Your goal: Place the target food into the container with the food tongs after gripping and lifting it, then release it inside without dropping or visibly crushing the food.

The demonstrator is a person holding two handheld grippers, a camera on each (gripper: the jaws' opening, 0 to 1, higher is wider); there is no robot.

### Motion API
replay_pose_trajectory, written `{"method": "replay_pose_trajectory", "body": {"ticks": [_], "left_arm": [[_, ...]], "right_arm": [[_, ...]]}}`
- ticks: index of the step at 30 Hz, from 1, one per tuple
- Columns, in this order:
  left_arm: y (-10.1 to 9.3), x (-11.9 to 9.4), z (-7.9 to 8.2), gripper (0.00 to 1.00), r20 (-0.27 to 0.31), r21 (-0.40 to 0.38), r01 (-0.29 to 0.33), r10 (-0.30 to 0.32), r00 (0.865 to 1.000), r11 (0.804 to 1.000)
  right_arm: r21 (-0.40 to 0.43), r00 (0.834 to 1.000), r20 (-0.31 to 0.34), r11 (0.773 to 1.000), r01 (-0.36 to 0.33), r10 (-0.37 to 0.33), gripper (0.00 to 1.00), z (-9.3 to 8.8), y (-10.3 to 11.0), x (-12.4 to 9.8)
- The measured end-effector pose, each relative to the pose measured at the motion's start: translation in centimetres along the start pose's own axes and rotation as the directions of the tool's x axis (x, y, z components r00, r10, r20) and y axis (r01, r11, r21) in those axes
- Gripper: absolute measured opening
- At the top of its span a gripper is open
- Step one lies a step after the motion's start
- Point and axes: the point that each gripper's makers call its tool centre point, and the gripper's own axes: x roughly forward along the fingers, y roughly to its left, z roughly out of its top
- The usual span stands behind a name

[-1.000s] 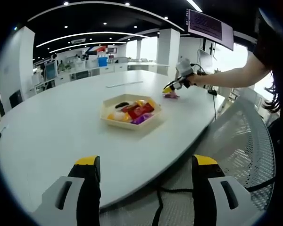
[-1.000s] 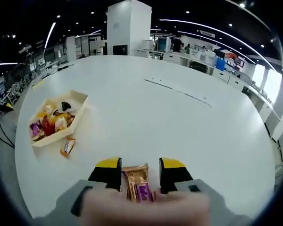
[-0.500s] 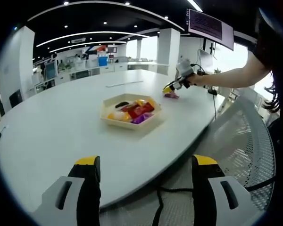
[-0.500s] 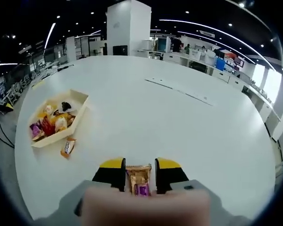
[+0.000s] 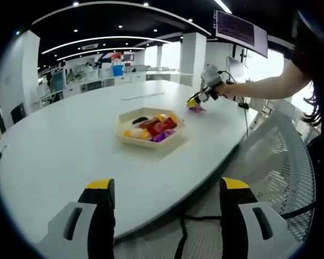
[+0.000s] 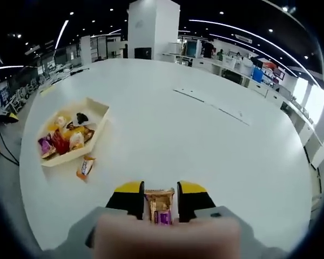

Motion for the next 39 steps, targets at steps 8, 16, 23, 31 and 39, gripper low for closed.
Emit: {"method": "replay_pose_trajectory", "body": {"ticks": [8, 16, 23, 31, 39], "left_arm": [[0.0, 0.0, 0.0, 0.77, 0.003, 0.002, -0.001, 0.001, 1.0, 1.0], [0.0, 0.0, 0.0, 0.77, 0.002, 0.004, -0.001, 0.001, 1.0, 1.0], [0.0, 0.0, 0.1, 0.77, 0.006, 0.007, -0.002, 0.002, 1.0, 1.0], [0.0, -0.1, 0.3, 0.76, 0.018, 0.013, -0.002, 0.002, 1.0, 1.0], [-0.1, -0.1, 0.4, 0.76, 0.03, 0.017, -0.003, 0.002, 1.0, 1.0]], "right_arm": [[0.01, 1.0, 0.026, 1.0, 0.004, -0.004, 0.23, 1.9, 0.0, -1.8], [0.011, 0.999, 0.053, 1.0, -0.005, 0.004, 0.23, 4.5, 0.1, -3.7], [0.017, 0.998, 0.065, 1.0, -0.011, 0.009, 0.23, 5.9, 0.4, -5.0], [0.002, 0.998, 0.065, 1.0, -0.021, 0.021, 0.23, 6.8, 1.5, -5.3], [-0.027, 0.996, 0.073, 0.999, -0.042, 0.044, 0.23, 8.3, 3.3, -5.1]]}}
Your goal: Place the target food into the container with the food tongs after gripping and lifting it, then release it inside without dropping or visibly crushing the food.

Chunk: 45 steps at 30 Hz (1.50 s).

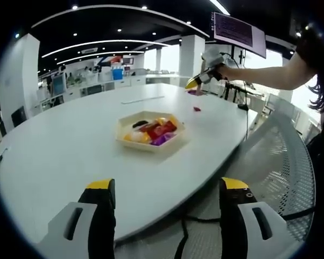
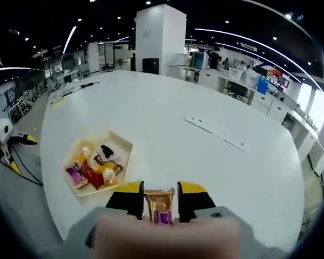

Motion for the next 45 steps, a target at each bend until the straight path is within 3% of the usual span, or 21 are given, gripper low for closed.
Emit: {"method": "replay_pose_trajectory", "body": {"ticks": [21, 35, 45], "left_arm": [[0.1, 0.0, 0.2, 0.75, 0.014, 0.006, -0.004, 0.004, 1.0, 1.0], [0.1, -0.1, 0.3, 0.76, 0.017, 0.008, -0.004, 0.004, 1.0, 1.0], [0.0, -0.2, 0.8, 0.78, 0.053, 0.0, 0.004, -0.004, 0.999, 1.0]], "right_arm": [[-0.023, 0.992, 0.079, 0.995, -0.095, 0.097, 0.23, 4.7, 5.4, 3.0], [-0.022, 0.975, 0.127, 0.983, -0.181, 0.183, 0.23, 7.8, 9.6, 5.6], [-0.047, 0.96, 0.157, 0.972, -0.228, 0.233, 0.24, 10.6, 12.0, 6.3]]}}
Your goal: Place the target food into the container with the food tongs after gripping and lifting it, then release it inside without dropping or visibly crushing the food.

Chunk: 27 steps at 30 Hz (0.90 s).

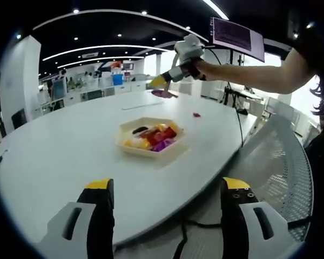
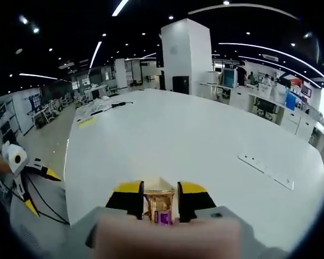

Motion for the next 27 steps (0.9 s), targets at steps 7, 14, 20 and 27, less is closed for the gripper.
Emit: {"method": "replay_pose_trajectory", "body": {"ticks": [7, 14, 20, 27], "left_arm": [[-0.3, -0.2, 0.6, 0.81, 0.037, -0.014, 0.019, -0.018, 0.999, 1.0], [-0.4, -0.2, 0.9, 0.82, 0.054, -0.016, 0.026, -0.025, 0.998, 1.0], [-0.6, -0.3, 1.1, 0.84, 0.07, -0.018, 0.038, -0.037, 0.997, 0.999], [-0.7, -0.2, 1.2, 0.85, 0.069, -0.017, 0.046, -0.045, 0.997, 0.999]], "right_arm": [[-0.029, 0.999, 0.0, 0.999, -0.042, 0.042, 0.24, 1.2, 2.1, 1.8], [-0.009, 0.997, 0.001, 0.997, -0.083, 0.083, 0.28, 2.1, 3.4, 2.9], [-0.025, 0.997, 0.009, 0.997, -0.077, 0.077, 0.28, 2.9, 3.2, 2.9], [-0.012, 0.999, 0.006, 0.999, -0.047, 0.047, 0.28, 2.2, 1.5, 1.6]]}}
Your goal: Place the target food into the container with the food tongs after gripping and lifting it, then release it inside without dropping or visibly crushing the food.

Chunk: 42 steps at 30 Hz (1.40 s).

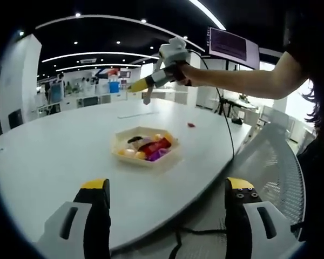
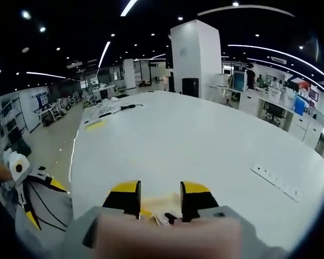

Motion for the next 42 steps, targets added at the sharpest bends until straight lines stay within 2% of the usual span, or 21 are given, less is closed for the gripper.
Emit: {"method": "replay_pose_trajectory", "body": {"ticks": [8, 11, 22, 30, 36, 42], "left_arm": [[0.0, 0.0, 0.0, 0.86, -0.003, -0.004, -0.002, 0.002, 1.0, 1.0], [0.0, 0.0, 0.0, 0.86, -0.002, -0.007, -0.001, 0.001, 1.0, 1.0], [0.2, -0.1, -0.1, 0.89, -0.005, -0.011, -0.009, 0.009, 1.0, 1.0], [0.2, -0.1, -0.1, 0.9, -0.008, -0.013, -0.011, 0.011, 1.0, 1.0], [0.2, 0.0, -0.2, 0.91, -0.012, -0.015, -0.014, 0.014, 1.0, 1.0], [0.2, 0.0, -0.2, 0.9, -0.015, -0.018, -0.013, 0.013, 1.0, 1.0]], "right_arm": [[0.028, 0.999, -0.017, 0.999, 0.045, -0.045, 0.28, -2.2, -1.9, -2.1], [0.023, 0.996, -0.051, 0.997, 0.077, -0.076, 0.28, -3.8, -3.0, -3.0], [0.086, 0.989, -0.063, 0.987, 0.136, -0.13, 0.28, -7.4, -4.5, -5.2], [0.144, 0.985, -0.079, 0.976, 0.164, -0.154, 0.28, -10.4, -5.0, -5.2], [0.184, 0.977, -0.112, 0.962, 0.201, -0.183, 0.28, -13.4, -5.3, -4.8], [0.204, 0.974, -0.115, 0.955, 0.217, -0.196, 0.29, -15.0, -5.2, -4.1]]}}
